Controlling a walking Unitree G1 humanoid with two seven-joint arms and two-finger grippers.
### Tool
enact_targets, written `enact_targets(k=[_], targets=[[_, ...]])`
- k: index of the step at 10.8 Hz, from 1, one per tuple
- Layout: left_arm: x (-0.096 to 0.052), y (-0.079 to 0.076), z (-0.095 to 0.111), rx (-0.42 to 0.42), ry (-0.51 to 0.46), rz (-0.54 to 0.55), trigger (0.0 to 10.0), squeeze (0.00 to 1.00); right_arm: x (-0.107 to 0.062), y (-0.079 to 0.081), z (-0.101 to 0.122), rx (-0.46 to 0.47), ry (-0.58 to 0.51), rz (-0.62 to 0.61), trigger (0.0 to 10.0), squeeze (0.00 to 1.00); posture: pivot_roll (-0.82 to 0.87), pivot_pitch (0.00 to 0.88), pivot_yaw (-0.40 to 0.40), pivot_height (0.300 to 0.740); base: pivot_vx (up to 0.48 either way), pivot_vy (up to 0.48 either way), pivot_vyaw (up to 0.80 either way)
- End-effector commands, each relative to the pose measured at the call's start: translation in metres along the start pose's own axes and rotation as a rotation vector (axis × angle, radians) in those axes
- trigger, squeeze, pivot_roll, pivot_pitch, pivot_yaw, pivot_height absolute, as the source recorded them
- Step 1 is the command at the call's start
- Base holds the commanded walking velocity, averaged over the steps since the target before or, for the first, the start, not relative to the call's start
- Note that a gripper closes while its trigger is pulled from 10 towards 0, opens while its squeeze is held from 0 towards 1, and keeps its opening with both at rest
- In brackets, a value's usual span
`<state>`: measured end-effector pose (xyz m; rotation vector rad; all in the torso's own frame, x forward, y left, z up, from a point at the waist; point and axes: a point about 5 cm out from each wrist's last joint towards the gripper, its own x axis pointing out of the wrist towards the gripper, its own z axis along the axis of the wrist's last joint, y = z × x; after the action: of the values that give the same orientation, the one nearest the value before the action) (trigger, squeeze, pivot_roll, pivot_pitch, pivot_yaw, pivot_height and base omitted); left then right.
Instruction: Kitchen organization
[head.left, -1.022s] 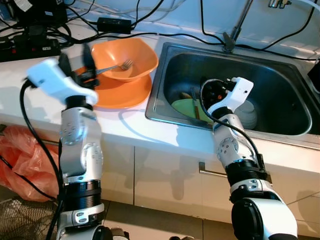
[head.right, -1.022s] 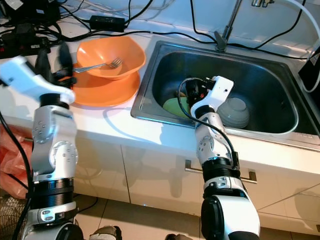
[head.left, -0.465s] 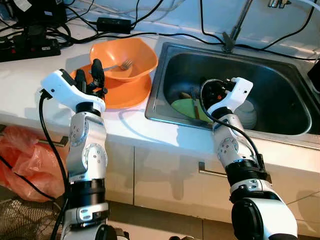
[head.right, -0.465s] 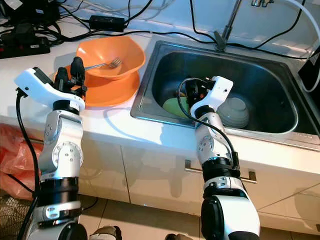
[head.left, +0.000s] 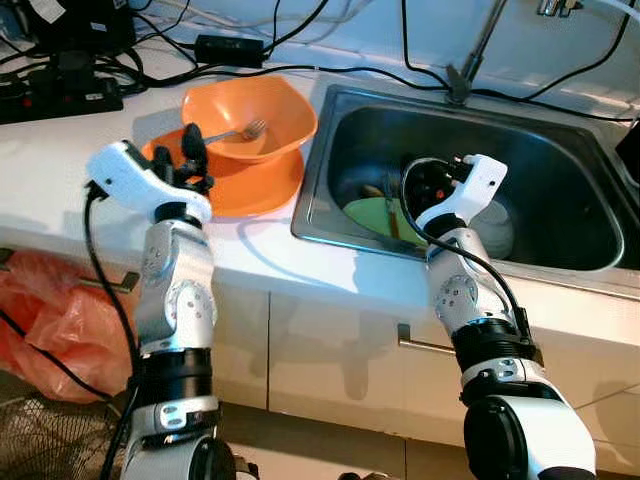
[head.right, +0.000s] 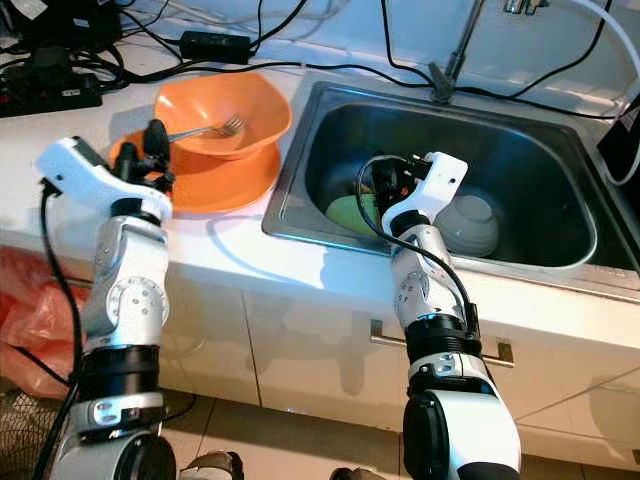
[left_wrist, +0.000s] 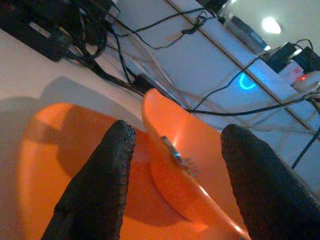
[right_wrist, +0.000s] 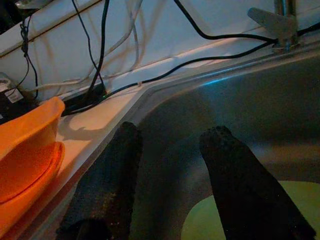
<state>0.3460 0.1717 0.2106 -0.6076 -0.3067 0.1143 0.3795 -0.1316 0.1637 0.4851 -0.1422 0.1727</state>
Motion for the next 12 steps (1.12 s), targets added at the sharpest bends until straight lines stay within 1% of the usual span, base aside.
enact_targets(k=[1, 5, 6, 7, 12], targets=[[0.0027, -0.0053, -0.0018, -0.008, 0.015, -0.001, 10.0, 0.00, 0.0013, -0.0017, 0.0025, 0.005, -0.002, -0.002, 10.0, 0.00, 0.12, 0.073, -0.089, 0.740, 0.000, 0.000, 0.00], [0.0101, -0.0097, -0.0058, -0.027, 0.041, 0.009, 10.0, 0.00, 0.0010, -0.0033, 0.0032, 0.004, -0.002, -0.008, 10.0, 0.00, 0.11, 0.079, -0.091, 0.740, 0.000, 0.000, 0.00], [0.0112, -0.0092, -0.0064, -0.032, 0.044, 0.020, 6.1, 0.00, 0.0012, -0.0035, 0.0034, 0.004, -0.002, -0.009, 10.0, 0.00, 0.11, 0.080, -0.091, 0.740, 0.000, 0.000, 0.00], [0.0116, -0.0093, -0.0067, -0.038, 0.043, 0.024, 0.0, 0.00, 0.0012, -0.0040, 0.0038, 0.004, -0.002, -0.011, 10.0, 0.00, 0.11, 0.080, -0.092, 0.740, 0.000, 0.000, 0.00], [0.0110, -0.0123, -0.0082, -0.052, 0.045, 0.019, 0.0, 0.00, 0.0004, -0.0048, 0.0031, 0.004, 0.000, -0.013, 10.0, 0.00, 0.11, 0.084, -0.092, 0.740, 0.000, 0.000, 0.00]])
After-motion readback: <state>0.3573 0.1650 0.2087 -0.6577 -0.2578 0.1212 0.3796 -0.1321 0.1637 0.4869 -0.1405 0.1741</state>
